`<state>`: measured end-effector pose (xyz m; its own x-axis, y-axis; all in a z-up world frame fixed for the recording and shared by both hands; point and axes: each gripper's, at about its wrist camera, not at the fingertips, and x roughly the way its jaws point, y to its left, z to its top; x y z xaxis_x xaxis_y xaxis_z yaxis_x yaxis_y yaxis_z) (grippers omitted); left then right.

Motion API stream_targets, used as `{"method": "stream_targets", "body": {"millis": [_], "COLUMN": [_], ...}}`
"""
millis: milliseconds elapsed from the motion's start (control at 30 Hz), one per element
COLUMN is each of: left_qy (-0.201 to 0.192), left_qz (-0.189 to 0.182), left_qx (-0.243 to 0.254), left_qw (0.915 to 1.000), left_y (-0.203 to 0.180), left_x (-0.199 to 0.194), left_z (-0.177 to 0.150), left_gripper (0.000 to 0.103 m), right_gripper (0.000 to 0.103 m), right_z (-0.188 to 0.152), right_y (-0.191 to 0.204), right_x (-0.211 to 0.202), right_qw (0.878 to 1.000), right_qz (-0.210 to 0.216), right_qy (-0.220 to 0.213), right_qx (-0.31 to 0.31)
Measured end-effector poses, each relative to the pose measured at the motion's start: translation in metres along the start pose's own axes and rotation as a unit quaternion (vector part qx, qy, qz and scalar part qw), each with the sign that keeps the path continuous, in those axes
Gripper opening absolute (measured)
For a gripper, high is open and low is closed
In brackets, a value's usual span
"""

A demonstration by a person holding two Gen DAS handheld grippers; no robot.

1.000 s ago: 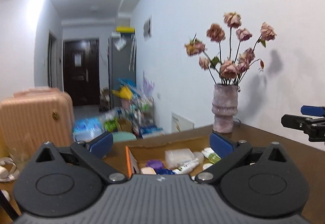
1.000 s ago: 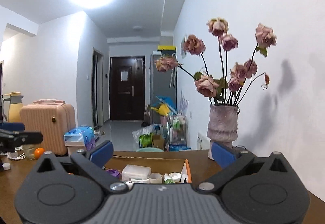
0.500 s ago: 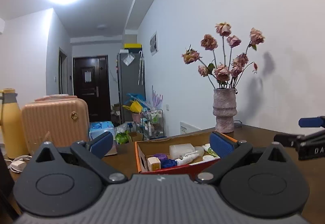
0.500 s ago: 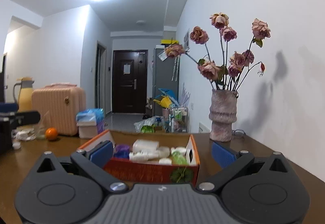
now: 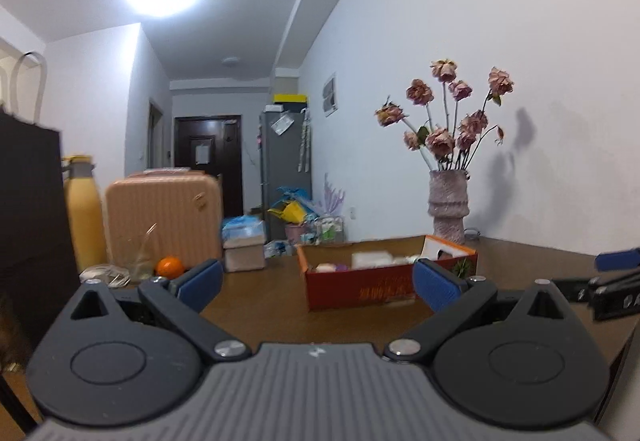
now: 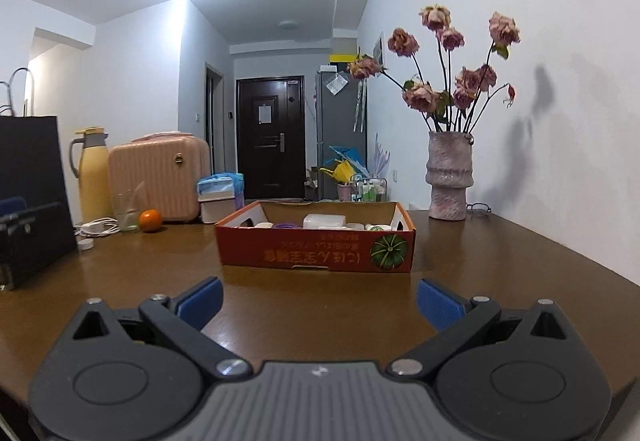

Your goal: Organize rigid objects

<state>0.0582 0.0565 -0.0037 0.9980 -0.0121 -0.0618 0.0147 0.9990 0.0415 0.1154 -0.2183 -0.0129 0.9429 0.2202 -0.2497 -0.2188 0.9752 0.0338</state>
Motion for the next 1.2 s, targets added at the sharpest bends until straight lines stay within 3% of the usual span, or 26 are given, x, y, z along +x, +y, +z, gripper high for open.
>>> {"method": "stream_targets", "body": {"millis": [133, 300, 500, 1200], "left_qy": [0.020, 0.014, 0.023, 0.035], "left_qz": [-0.012, -0.020, -0.026, -0.020], "left_qx": [-0.008, 0.003, 0.005, 0.003], "left_qw": [0.9997, 0.9997, 0.9994, 0.9992], "left_y": [0.000, -0.010, -0.017, -0.013], "left_x": [-0.026, -0.027, -0.026, -0.023], "left_z": [-0.011, -0.006, -0.007, -0.009], "left_gripper": [0.103, 0.103, 0.103, 0.103], "right_gripper": [0.103, 0.103, 0.103, 0.103], "right_z": [-0.007, -0.013, -0.012, -0.013], "right_y": [0.017, 0.023, 0.012, 0.014], "right_x": [-0.044, -0.068, -0.068, -0.065], "right_qw": [1.000, 0.999, 0.999, 0.999], "right_qz": [-0.008, -0.015, -0.022, -0.026], "right_qy": [-0.024, -0.038, -0.029, -0.026], "right_qx": [-0.001, -0.006, 0.021, 0.019]}}
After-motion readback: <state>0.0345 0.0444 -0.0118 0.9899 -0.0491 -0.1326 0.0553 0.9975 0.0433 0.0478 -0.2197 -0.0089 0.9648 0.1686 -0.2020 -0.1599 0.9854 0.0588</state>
